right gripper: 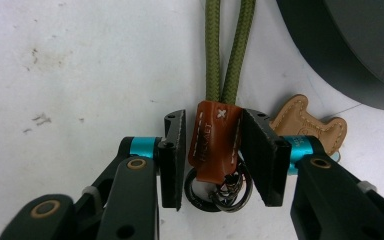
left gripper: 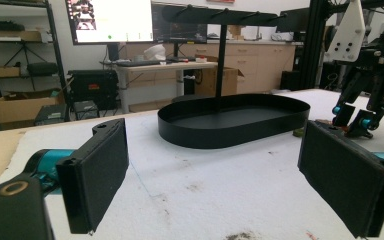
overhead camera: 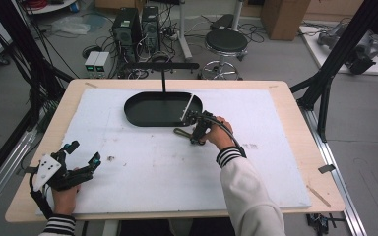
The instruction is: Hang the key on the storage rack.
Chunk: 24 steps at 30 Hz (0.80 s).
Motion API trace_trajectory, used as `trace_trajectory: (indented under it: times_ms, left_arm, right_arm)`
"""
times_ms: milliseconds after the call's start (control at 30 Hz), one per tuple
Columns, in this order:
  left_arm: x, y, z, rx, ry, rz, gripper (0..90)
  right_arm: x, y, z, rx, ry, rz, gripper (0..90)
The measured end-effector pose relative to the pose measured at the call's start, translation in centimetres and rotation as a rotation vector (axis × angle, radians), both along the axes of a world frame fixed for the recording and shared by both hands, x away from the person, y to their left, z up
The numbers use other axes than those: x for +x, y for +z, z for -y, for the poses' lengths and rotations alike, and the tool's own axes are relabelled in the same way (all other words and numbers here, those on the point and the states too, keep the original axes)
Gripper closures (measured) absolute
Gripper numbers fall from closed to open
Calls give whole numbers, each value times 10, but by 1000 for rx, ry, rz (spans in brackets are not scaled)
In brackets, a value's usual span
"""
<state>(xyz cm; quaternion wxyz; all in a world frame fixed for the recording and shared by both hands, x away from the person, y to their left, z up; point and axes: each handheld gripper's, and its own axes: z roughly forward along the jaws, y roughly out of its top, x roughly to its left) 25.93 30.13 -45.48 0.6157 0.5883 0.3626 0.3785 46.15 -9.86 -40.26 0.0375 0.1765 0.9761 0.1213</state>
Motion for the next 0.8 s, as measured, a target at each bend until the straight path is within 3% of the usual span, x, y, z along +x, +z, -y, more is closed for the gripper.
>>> trace_trajectory:
  times_ms: [200, 533, 800]
  left_arm:
    - [0, 0, 0, 0, 0, 0, 133]
    - [0, 0, 0, -2, 1, -1, 133]
    - [0, 0, 0, -2, 1, -1, 133]
  right_arm:
    - [-1, -1, -3, -33, 8, 18, 688]
    - [-2, 1, -3, -37, 16, 27, 730]
    - [-2, 9, 1, 15, 6, 31, 733]
